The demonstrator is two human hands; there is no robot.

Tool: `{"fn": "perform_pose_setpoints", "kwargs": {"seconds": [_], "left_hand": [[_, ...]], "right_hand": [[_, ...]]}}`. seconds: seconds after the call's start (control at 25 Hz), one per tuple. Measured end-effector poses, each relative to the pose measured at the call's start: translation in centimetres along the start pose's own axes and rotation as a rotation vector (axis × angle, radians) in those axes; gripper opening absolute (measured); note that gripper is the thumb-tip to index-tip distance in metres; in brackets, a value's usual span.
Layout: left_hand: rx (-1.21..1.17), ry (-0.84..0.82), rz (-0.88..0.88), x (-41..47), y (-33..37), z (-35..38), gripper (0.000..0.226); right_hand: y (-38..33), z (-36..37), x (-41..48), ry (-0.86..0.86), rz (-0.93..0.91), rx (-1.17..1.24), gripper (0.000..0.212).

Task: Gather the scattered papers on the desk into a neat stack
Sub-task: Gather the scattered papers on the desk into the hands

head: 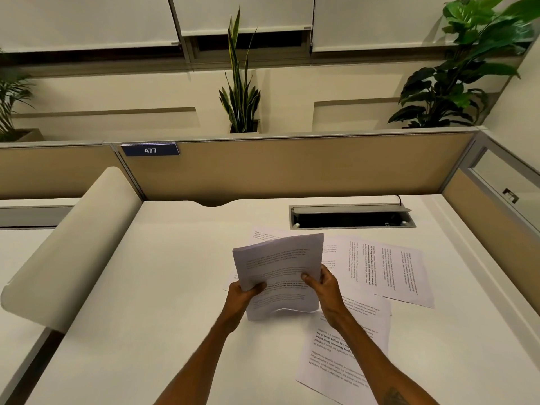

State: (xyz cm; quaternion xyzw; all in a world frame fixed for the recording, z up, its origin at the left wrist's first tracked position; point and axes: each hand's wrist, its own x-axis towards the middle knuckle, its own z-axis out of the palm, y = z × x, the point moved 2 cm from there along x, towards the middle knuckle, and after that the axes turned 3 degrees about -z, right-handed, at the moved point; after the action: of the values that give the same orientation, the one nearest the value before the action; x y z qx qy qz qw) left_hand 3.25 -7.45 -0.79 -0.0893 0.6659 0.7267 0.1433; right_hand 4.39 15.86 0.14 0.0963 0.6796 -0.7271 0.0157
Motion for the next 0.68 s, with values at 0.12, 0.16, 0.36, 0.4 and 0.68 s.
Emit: {"fn": "perform_pose_setpoints", "kwargs": {"seconds": [0.12,0.16,0.36,0.4,0.68], "left_hand": [[0.022,-0.022,0.026,-0.2,0.0,0.2,0.034],[0.034,-0.028,0.023,-0.3,-0.3,0.2,0.036],[0.050,-0.003,0.035,-0.4,-0.9,0.3,0.031],[0.054,0.020,0.038,-0.4,-0.9,0.3,0.029],[0.033,0.072,0.018,0.3,-0.2,1.1,0.024]], "right_hand": [[0.0,0.0,-0.3,-0.009,-0.009,0.019,0.051],[0.3,-0.2,-0.4,-0.013,0.007,0.002,0.051],[1.4,-0.7,-0.8,0.040,0.060,-0.153,0.022],[1.1,-0.6,-0.8,0.052,0.054,-0.154,0.021],[0.1,-1.0,-0.8,0.069,0.046,-0.130,0.025]]}}
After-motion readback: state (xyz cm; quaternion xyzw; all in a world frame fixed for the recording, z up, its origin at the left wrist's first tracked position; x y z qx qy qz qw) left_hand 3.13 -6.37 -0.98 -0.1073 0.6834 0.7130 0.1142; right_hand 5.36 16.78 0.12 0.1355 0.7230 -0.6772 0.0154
